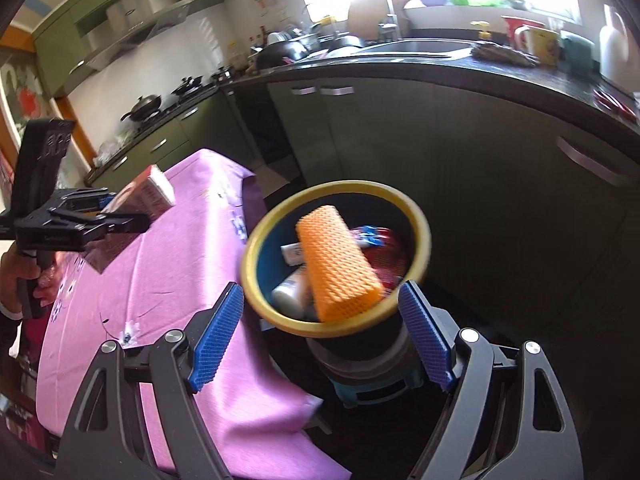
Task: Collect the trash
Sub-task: 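Carry the milk carton over the bin and open the left gripper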
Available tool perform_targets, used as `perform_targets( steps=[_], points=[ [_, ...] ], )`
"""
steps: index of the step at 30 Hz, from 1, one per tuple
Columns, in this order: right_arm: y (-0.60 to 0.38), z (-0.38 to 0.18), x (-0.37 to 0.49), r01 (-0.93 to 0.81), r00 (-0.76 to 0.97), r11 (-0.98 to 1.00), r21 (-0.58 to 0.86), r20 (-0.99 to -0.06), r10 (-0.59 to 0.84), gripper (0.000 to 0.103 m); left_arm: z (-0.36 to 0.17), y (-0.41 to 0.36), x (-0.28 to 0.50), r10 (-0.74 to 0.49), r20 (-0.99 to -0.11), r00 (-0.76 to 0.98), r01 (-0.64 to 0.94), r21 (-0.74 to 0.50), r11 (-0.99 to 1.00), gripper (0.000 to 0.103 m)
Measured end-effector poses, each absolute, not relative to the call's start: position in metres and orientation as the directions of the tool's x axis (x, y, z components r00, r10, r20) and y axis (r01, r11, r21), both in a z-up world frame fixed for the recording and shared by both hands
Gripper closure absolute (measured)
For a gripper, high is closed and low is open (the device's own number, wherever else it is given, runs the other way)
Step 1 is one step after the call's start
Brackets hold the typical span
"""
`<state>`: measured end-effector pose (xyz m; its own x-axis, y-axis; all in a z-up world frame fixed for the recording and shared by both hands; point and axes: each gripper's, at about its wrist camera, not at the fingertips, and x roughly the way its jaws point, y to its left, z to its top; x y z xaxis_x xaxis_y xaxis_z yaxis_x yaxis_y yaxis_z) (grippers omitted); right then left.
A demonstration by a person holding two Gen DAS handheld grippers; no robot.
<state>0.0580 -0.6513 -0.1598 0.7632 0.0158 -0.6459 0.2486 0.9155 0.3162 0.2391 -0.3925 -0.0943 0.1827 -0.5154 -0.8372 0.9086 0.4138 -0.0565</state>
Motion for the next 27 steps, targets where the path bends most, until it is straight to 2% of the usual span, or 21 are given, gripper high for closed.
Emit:
perform_targets(
  steps=[6,12,13,15,17,24,27],
  points=[
    [-0.68,-0.168,0.03,0.291,0.769,0.892,0.345,-0.639,-0.003,0.024,-0.134,-0.487,0.244,-0.458,-0.875,0.158,0.912,-0.048,0.407,0.051],
    [-0.697,-0.176,0.017,0.308,0.773,0.876,0.371,-0.635,-0.003,0.023,-0.17,-0.537,0.255,-0.378,-0.906,0.191,0.885,-0.007,0.465,0.051],
    [-0.699,-0.177,0.017,0.308,0.773,0.875,0.375,-0.635,0.0,0.023,-0.175,-0.541,0.257,-0.368,-0.91,0.192,0.881,-0.005,0.473,0.049],
    [-0.7,-0.177,0.017,0.305,0.774,0.874,0.379,-0.633,0.004,0.023,-0.181,-0.549,0.261,-0.351,-0.914,0.204,0.871,0.006,0.492,0.038],
    [-0.699,-0.176,0.016,0.298,0.777,0.874,0.383,-0.629,0.011,0.023,-0.182,-0.552,0.261,-0.348,-0.913,0.214,0.863,0.01,0.505,0.032],
    [-0.69,-0.172,0.015,0.262,0.787,0.883,0.389,-0.616,0.038,0.022,-0.148,-0.51,0.245,-0.435,-0.872,0.223,0.845,-0.049,0.532,0.031],
    [-0.678,-0.17,0.02,0.234,0.782,0.894,0.383,-0.62,0.06,0.019,-0.123,-0.465,0.227,-0.502,-0.83,0.242,0.828,-0.093,0.552,0.02]
  ],
)
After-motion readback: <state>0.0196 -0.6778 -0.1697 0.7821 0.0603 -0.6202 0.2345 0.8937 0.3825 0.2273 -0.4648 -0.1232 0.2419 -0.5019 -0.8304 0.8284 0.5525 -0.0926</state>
